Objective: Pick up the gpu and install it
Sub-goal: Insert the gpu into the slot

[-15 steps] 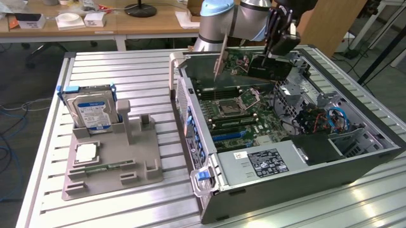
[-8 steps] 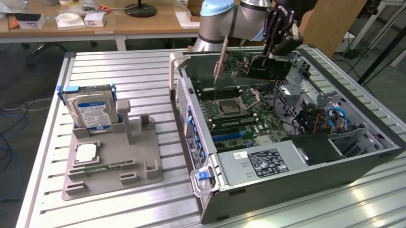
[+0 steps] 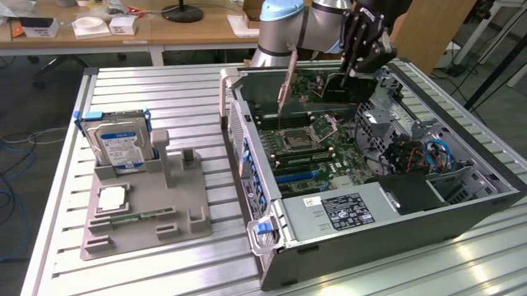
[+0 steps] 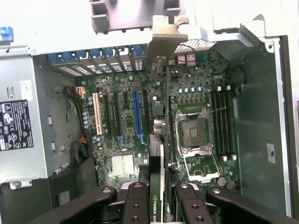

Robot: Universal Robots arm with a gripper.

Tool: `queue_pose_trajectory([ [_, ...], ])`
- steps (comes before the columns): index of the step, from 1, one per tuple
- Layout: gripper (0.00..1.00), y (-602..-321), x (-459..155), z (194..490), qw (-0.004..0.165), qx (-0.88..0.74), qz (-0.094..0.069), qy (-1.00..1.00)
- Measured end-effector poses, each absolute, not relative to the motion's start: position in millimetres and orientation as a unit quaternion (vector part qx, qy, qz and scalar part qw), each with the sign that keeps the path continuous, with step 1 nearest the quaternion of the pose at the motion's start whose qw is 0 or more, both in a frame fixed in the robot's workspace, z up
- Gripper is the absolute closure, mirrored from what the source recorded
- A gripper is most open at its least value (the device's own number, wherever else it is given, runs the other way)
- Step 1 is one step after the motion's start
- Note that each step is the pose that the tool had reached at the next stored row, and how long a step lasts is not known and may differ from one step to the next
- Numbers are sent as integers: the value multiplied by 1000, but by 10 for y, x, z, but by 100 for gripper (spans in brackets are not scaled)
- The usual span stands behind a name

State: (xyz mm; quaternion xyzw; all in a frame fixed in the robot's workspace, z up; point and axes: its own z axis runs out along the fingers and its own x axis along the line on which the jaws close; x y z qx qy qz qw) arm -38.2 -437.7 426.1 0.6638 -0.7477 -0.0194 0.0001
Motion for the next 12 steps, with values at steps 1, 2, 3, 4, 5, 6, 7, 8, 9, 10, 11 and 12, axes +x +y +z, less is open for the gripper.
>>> queue_pose_trajectory([
  [1, 74, -4377, -382, 4260, 0, 667, -19, -745],
  [2, 74, -4377, -382, 4260, 0, 670, -19, -742],
  [3, 74, -4377, -381, 4260, 0, 672, -19, -740],
  [4, 74, -4377, -382, 4260, 0, 673, -19, -740],
  [5, 74, -4377, -382, 4260, 0, 673, -19, -740],
  [6, 74, -4377, -381, 4260, 0, 673, -19, -740],
  [7, 74, -4377, -381, 4260, 0, 673, -19, -740],
  [8, 74, -4376, -381, 4259, 0, 673, -19, -740],
  [9, 74, -4376, -381, 4251, 0, 673, -19, -740],
  [10, 74, -4376, -381, 4239, -1, 673, -18, -740],
  [11, 74, -4376, -381, 4223, -1, 673, -18, -740],
  [12, 74, -4374, -381, 4209, -2, 673, -17, -740],
])
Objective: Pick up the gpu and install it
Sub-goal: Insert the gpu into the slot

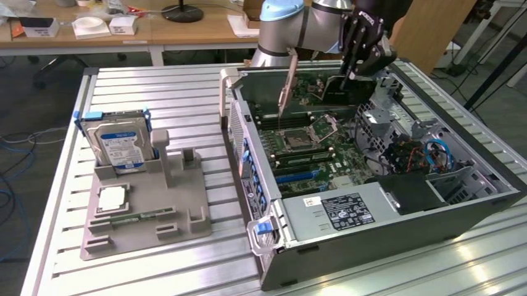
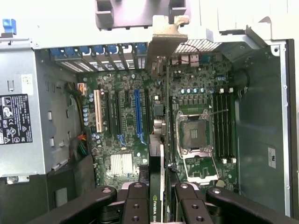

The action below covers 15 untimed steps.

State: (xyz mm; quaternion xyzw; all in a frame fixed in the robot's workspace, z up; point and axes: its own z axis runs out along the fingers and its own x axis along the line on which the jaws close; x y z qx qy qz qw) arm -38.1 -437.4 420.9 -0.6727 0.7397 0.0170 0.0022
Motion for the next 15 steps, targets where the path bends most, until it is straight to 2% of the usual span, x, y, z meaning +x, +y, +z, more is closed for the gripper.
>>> queue_pose_trajectory([
  [15, 74, -4378, -383, 4048, 4, -695, 13, 719],
])
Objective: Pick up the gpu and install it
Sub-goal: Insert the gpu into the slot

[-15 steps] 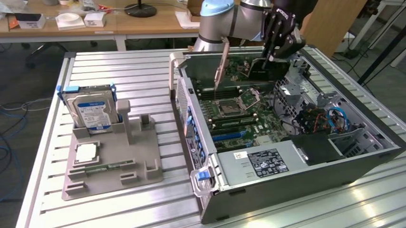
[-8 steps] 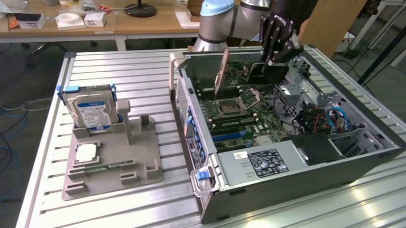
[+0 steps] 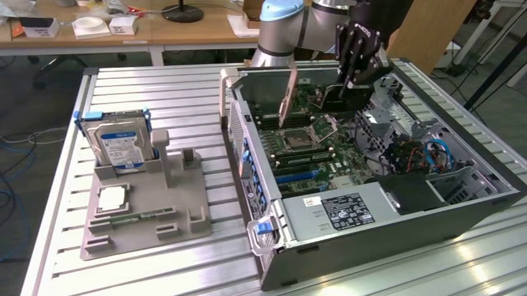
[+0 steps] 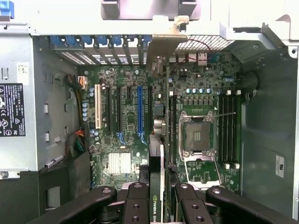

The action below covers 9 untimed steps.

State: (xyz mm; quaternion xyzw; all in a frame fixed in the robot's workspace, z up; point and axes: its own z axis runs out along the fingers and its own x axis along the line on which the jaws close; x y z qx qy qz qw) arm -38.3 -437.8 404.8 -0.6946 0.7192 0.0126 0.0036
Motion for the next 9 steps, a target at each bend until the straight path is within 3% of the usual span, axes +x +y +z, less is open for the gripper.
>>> queue_pose_trajectory([
  [9, 74, -4390, -385, 3891, 4, -703, 12, 711],
])
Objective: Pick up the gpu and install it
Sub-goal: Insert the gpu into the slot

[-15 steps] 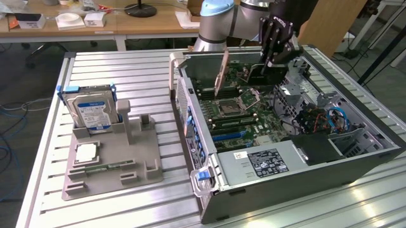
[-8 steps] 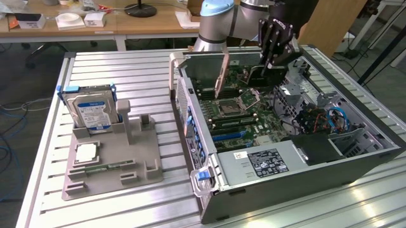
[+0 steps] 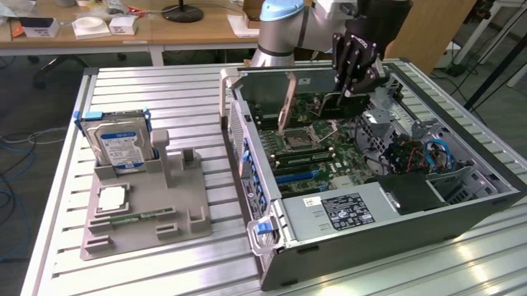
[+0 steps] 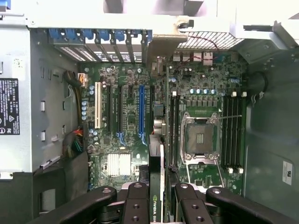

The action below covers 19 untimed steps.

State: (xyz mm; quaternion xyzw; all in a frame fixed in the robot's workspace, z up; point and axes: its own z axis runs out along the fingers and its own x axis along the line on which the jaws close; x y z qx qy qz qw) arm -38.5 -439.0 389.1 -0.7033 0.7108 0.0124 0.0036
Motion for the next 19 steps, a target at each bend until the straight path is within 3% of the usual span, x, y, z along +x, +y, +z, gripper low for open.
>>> queue_pose_trajectory([
  [19, 74, -4390, -386, 3837, 2, -704, 11, 710],
])
